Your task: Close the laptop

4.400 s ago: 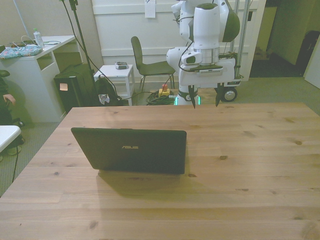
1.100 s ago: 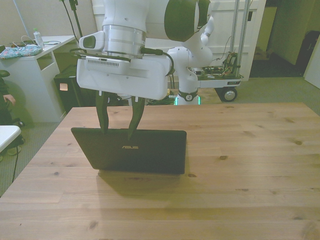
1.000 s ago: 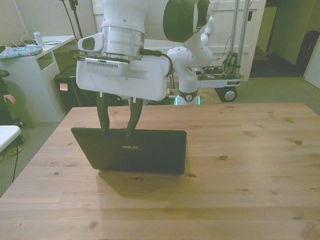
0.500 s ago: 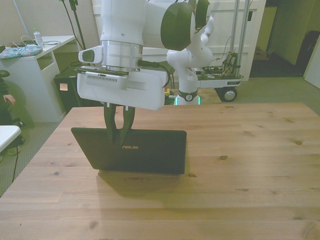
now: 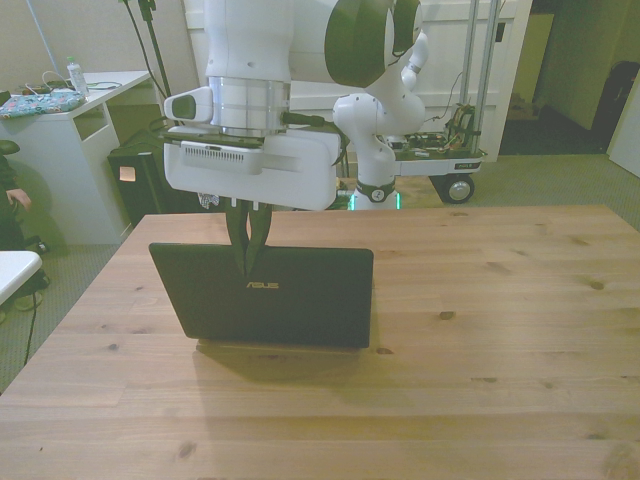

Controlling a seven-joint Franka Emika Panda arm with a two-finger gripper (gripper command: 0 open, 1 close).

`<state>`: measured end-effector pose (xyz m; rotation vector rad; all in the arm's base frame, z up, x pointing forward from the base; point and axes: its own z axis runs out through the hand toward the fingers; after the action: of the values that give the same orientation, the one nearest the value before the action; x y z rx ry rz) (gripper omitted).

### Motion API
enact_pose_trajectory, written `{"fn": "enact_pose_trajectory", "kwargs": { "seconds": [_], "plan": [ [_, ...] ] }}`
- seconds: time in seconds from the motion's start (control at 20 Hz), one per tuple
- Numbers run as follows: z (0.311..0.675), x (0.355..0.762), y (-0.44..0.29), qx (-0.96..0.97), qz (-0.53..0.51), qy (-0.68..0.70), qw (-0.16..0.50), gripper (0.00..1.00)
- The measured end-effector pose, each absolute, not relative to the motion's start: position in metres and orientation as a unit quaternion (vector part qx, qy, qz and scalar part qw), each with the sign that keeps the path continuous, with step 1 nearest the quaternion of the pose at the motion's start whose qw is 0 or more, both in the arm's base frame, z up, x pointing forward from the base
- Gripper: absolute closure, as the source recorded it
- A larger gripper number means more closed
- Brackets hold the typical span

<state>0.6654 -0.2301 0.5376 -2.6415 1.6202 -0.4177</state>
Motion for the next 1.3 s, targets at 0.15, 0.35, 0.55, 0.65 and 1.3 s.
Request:
{"fn": "enact_pose_trajectory", "kwargs": {
  "seconds": [0.15,0.35,0.55,0.65,1.3],
  "plan": [
    [0.541,0.653,-0.214,-0.848,-0.120,0.516,0.009,1.00],
    [0.535,0.630,-0.192,-0.850,-0.098,0.518,0.010,1.00],
    [0.522,0.605,-0.191,-0.846,-0.077,0.528,0.009,1.00],
    [0.514,0.594,-0.194,-0.843,-0.067,0.534,0.007,1.00],
    [0.424,0.536,-0.189,-0.838,-0.022,0.545,0.004,1.00]
  ]
}}
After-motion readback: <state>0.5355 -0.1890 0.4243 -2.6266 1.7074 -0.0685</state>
